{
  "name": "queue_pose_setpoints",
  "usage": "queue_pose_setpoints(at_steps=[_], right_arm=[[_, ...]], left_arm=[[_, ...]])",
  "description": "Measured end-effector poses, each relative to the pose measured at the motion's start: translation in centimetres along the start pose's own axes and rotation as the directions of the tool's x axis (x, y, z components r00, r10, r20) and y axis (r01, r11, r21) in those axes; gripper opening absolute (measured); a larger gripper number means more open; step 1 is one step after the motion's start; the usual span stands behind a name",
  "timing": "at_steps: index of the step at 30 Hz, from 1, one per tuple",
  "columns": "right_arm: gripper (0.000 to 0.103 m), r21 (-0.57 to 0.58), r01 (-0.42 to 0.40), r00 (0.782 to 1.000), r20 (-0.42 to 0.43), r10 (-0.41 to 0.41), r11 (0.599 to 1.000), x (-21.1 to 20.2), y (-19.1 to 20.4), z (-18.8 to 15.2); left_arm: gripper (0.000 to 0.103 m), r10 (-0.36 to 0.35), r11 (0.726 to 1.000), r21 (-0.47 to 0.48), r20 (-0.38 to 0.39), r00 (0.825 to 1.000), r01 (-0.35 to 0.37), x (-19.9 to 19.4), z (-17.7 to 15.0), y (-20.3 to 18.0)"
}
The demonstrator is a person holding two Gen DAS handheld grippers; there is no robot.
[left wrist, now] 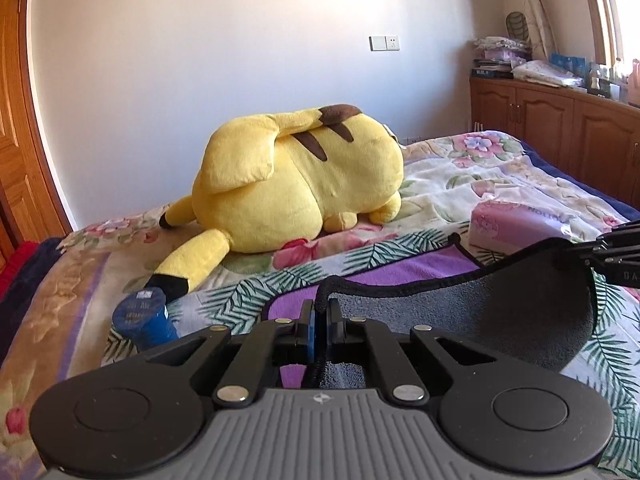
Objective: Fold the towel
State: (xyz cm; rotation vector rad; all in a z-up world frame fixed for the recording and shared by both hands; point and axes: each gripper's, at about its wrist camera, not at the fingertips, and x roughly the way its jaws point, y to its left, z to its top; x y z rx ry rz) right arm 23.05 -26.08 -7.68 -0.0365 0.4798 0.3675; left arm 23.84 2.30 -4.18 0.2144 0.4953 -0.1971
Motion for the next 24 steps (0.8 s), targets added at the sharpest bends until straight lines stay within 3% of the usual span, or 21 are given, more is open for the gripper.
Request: queue_pose_setpoints(at_steps=[24], right_arm=[[0.003, -0.062, 0.022, 1.0, 0.015, -0.021, 0.998, 5.2, -1.7, 2.2]], left_arm=[[0.0, 0.089, 0.996, 0.012, 0.035, 0.995, -0.089, 5.0, 0.5, 1.0]])
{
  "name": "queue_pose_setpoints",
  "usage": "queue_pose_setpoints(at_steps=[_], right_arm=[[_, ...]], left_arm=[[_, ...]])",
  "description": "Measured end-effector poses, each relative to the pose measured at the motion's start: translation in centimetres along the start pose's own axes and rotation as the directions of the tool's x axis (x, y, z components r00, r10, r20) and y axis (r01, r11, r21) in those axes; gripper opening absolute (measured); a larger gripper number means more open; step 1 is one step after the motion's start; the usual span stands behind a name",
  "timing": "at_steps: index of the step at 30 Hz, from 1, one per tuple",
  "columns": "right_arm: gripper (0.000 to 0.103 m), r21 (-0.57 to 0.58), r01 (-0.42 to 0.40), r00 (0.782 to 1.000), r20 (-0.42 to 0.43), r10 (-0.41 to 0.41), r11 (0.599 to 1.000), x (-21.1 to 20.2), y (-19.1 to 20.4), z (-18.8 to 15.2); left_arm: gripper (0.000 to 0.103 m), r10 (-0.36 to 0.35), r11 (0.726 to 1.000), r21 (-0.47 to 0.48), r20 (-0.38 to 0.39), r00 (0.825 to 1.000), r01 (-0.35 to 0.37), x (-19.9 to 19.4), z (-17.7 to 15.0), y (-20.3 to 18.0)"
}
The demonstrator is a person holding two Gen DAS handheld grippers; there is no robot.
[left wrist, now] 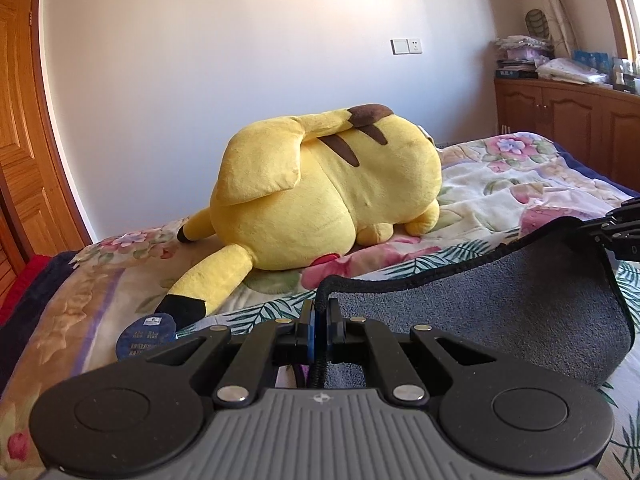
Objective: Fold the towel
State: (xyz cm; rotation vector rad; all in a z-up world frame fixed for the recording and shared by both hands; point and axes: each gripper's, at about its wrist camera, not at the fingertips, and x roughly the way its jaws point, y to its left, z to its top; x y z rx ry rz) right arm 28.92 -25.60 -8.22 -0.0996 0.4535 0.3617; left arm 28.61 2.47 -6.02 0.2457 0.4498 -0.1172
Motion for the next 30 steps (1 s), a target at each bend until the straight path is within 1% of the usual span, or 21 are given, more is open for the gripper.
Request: queue_pose_setpoints(at_steps=[10, 12, 19, 23, 26, 30], right_arm=[[0.003, -0.035, 0.029, 0.999, 0.015, -0.029, 0.999, 2.6, -0.1, 1.0], [0.003, -0.032, 0.031, 0.999, 0.013, -0.031, 0.999, 3.2, -0.2, 0.9], [0.003, -0.029, 0.055, 0.998, -0.005, -0.055, 0.998, 5.7, -0.5, 0.0], [0.003, -0.027, 0.055, 0.998, -0.015, -0.056, 0.998, 6.9, -0.6, -0.5], [0.003, -0.012, 0.041, 0.999, -0.02, -0.041, 0.999, 7.5, -0.8, -0.9], [0.003, 0.002, 0.04, 0.999, -0.037, -0.039, 0.999, 8.2, -1.2, -1.4]], left_arm=[[0.0, 0.025, 1.0, 0.018, 0.007, 1.0, -0.025, 2.8, 0.3, 0.2], [0.0, 0.027, 0.999, 0.03, -0.002, 1.0, -0.027, 3.7, 0.2, 0.2], [0.0, 0.029, 1.0, 0.013, -0.043, 0.999, -0.028, 6.9, -0.6, 0.5], [0.0, 0.033, 0.999, 0.007, -0.066, 0.997, -0.033, 8.4, -1.1, 0.4], [0.0, 0.031, 0.999, -0.002, -0.091, 0.995, -0.032, 9.3, -1.6, 0.4], [0.0, 0.04, 0.999, 0.011, -0.105, 0.994, -0.039, 9.9, -2.1, 0.1]])
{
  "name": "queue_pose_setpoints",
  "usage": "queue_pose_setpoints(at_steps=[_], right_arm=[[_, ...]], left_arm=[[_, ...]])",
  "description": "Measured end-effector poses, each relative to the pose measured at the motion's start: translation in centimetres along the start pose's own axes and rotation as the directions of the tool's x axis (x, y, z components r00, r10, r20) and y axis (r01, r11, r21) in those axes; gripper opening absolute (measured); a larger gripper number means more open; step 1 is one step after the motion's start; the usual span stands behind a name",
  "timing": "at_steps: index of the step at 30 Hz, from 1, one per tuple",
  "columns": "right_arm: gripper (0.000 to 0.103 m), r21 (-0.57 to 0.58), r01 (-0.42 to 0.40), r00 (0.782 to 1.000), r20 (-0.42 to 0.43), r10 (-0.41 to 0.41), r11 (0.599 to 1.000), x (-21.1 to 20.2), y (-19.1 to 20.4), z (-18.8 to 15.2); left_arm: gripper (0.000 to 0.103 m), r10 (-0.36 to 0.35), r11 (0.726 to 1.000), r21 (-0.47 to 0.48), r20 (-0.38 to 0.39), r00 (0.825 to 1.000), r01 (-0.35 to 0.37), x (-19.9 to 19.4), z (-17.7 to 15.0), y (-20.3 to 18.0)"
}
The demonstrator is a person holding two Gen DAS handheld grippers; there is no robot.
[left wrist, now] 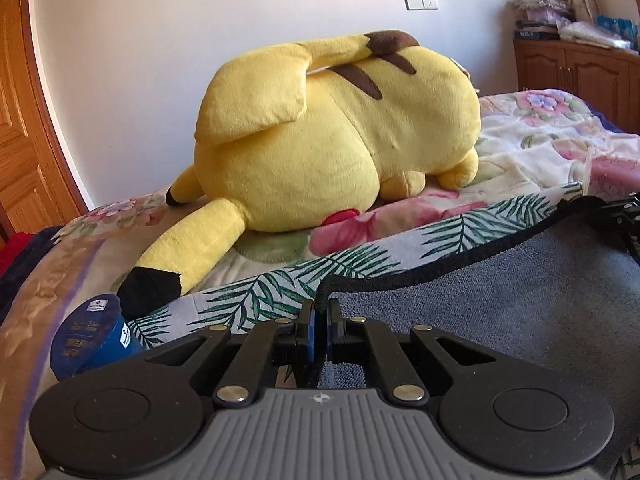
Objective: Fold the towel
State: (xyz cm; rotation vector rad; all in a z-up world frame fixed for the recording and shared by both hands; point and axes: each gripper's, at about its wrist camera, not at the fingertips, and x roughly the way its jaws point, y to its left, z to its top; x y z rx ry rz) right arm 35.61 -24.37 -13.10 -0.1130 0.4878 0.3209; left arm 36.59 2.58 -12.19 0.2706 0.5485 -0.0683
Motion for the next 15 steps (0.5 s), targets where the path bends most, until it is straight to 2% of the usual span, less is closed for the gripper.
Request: queue_pose_setpoints(at_steps=[3, 4, 6, 7, 8, 15], right_arm=[[0.004, 0.002, 0.005, 1.0, -0.008, -0.005, 1.0, 0.3, 0.1, -0.3], [0.008, 0.006, 0.007, 1.0, -0.007, -0.007, 1.0, 0.4, 0.1, -0.3], [0.025, 0.011, 0.012, 1.0, -0.015, -0.012, 1.0, 0.2, 0.0, -0.3], [0.039, 0.013, 0.015, 1.0, -0.014, -0.014, 1.0, 0.1, 0.0, -0.2], [0.046, 0.015, 0.013, 1.0, -0.01, -0.013, 1.0, -0.3, -0.1, -0.1], [0.047, 0.051, 0.005, 1.0, -0.011, -0.005, 0.999, -4.1, -0.4, 0.4]], left_arm=[[0.0, 0.004, 1.0, -0.012, -0.014, 1.0, -0.004, 0.2, -0.1, 0.0], [0.01, 0.005, 1.0, -0.01, -0.017, 1.0, -0.005, 0.2, -0.1, 0.0], [0.025, -0.003, 1.0, -0.019, -0.012, 1.0, 0.002, -0.2, -0.2, 0.0], [0.031, -0.006, 1.0, -0.025, -0.01, 1.0, 0.006, -0.5, -0.2, 0.0], [0.033, -0.011, 0.999, -0.036, -0.009, 1.0, 0.01, -0.8, -0.2, 0.0], [0.044, -0.049, 0.997, -0.067, -0.018, 0.999, 0.048, -4.8, -0.2, -1.0]])
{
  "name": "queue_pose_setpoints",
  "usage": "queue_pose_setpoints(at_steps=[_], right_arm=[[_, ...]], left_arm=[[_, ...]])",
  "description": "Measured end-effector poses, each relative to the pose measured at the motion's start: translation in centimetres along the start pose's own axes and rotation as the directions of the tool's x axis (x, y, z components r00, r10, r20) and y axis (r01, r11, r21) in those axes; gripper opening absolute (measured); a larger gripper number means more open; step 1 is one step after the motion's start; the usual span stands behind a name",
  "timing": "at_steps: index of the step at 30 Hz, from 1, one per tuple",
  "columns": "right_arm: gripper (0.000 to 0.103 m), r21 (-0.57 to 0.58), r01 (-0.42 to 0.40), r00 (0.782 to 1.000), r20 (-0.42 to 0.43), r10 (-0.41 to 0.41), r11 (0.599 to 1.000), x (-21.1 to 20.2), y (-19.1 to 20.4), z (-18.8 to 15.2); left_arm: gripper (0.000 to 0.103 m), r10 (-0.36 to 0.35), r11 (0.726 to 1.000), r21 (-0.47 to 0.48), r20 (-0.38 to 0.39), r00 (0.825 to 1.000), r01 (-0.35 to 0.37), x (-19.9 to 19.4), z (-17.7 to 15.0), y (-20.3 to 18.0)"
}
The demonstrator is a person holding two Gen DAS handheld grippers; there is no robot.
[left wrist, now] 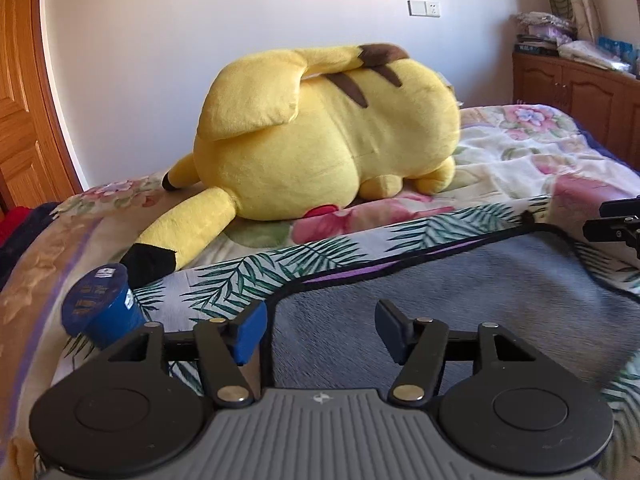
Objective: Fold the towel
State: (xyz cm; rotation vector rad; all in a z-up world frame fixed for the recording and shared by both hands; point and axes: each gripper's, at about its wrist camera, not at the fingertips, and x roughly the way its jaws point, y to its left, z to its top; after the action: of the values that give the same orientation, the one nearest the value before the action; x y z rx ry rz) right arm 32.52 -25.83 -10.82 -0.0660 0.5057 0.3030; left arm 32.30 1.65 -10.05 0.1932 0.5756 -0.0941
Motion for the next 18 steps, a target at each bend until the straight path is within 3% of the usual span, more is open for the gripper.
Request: queue_pose_setpoints(at_steps=[8, 18], right_arm=[[0.047, 0.011, 0.003, 1.0, 0.001, -0.003, 1.0, -6.4, 0.4, 1.0], [0.047, -0.002, -0.009, 1.0, 0.026, 0.009, 1.0, -13.0, 1.1, 3.1]], left_arm=[[0.049, -0.008, 0.998, -0.059, -0.011, 1.0, 0.007, -5.3, 0.6, -0.4], [0.053, -0.009, 0.999, -0.039, 0.001, 1.0, 0.009, -11.4, 1.7, -1.2]])
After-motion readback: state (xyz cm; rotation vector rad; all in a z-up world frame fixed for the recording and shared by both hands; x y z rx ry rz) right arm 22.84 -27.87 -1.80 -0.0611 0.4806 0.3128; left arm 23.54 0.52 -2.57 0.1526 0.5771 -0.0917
